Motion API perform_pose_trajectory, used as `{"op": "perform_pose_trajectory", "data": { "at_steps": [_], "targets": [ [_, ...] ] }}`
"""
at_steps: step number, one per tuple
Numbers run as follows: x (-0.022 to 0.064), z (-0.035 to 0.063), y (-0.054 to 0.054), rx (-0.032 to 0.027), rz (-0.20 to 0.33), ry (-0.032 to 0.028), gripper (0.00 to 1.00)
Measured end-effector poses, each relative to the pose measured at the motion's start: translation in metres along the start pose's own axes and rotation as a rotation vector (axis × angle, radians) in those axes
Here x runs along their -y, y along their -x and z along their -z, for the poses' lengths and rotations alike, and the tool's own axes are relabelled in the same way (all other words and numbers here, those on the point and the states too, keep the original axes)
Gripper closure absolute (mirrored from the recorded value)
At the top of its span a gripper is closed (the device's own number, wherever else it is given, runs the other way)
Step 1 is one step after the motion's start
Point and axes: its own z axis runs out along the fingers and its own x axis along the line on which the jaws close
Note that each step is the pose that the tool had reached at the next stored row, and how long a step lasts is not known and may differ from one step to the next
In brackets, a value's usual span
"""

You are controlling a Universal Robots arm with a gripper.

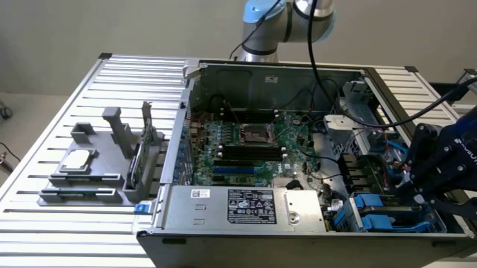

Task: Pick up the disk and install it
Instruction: 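Insert the first disk wire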

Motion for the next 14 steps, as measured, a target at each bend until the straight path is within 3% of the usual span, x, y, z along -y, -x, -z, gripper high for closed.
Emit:
{"op": "perform_pose_trajectory", "data": {
  "at_steps": [7, 14],
  "targets": [
    [-0.0036, -0.0015, -0.0073, 0.0058, -0.012, -0.0018, 0.83],
    [-0.0077, -0.0038, -0.0078, 0.0202, -0.039, -0.0082, 0.83]
  ]
}}
